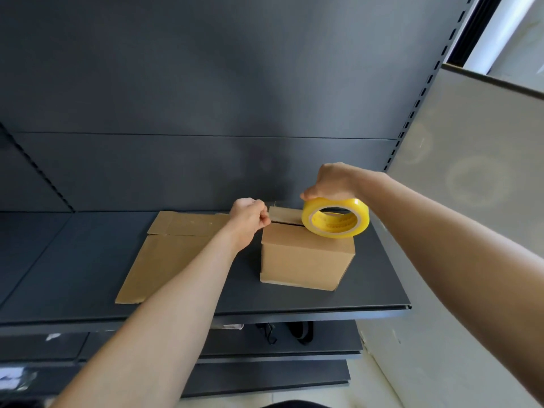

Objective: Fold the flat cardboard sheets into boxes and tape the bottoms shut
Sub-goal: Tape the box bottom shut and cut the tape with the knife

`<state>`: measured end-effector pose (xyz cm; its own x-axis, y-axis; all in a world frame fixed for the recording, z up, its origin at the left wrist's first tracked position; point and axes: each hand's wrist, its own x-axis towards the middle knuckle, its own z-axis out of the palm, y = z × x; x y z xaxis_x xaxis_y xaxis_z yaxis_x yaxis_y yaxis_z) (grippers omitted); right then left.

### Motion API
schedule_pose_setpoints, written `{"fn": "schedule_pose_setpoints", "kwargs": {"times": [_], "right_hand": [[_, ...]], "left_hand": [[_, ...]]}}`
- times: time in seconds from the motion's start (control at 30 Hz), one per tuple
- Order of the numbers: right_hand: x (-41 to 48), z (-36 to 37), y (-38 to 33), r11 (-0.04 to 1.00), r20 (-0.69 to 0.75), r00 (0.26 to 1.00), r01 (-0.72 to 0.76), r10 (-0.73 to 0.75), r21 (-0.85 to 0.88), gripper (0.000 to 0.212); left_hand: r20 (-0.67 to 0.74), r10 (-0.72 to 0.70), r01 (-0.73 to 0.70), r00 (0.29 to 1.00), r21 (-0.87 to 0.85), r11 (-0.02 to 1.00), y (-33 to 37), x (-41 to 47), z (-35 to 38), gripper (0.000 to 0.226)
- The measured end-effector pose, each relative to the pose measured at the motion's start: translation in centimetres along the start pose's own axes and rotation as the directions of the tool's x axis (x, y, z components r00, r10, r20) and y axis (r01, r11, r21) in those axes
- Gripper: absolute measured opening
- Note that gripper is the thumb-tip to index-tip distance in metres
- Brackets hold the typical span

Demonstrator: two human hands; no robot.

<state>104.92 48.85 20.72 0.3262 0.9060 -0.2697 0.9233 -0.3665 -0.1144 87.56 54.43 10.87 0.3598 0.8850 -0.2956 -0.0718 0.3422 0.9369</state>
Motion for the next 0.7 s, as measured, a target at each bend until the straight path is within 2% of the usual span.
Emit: {"fn": "schedule_pose_setpoints", "kwargs": {"times": [0.1,0.37,0.7], "right_hand": [[0.3,0.3,-1.9,0.998,0.006,1.000,0.005,-0.005,-0.067,0.043],[1.1,1.1,-6.4,0.967,0.020,1.000,0.022,-0.017,-0.254,0.031],[1.8,2.0,-7.6,0.949,-0.017,1.000,-0.003,-0.002,-0.316,0.036]], "left_hand": [[-0.042,0.036,-0.036,0.998,0.005,0.999,0.9,0.6,-2.2,0.029],[-0.131,0.068,-0.035,0.989,0.239,0.970,-0.8,2.2,-5.4,0.026],[-0.064,-0.035,0.056,0.997,0.356,0.933,-5.8,4.3,-4.5,0.019]]}}
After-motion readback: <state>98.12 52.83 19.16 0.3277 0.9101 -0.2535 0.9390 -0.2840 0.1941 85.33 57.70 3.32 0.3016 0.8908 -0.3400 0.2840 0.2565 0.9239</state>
